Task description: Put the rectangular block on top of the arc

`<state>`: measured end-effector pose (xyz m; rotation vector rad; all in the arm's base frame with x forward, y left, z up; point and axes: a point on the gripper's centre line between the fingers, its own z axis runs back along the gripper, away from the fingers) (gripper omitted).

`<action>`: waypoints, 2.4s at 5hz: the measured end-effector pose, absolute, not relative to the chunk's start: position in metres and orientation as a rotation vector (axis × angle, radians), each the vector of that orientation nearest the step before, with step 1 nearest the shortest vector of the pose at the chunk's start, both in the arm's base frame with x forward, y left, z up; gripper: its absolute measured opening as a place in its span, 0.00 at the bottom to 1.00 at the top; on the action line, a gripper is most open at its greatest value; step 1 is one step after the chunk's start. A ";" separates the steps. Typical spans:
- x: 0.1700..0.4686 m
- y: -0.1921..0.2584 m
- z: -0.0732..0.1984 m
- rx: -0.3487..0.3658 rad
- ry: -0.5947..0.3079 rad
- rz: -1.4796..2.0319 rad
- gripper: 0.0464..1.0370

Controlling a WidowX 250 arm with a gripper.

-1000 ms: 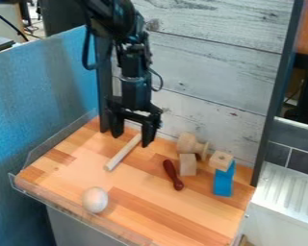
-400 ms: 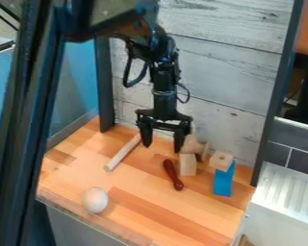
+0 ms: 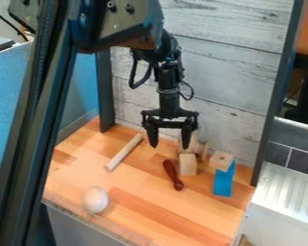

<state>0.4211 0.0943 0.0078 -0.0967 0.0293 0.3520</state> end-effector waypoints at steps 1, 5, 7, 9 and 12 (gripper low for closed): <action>0.426 0.088 0.007 -0.084 0.009 0.381 0.96; 0.435 0.061 -0.024 -0.062 0.071 0.432 0.96; 0.435 0.067 -0.034 -0.021 0.102 0.380 0.62; 0.422 0.063 -0.022 -0.033 0.110 0.293 0.55; 0.397 0.052 0.078 0.022 -0.037 0.098 0.55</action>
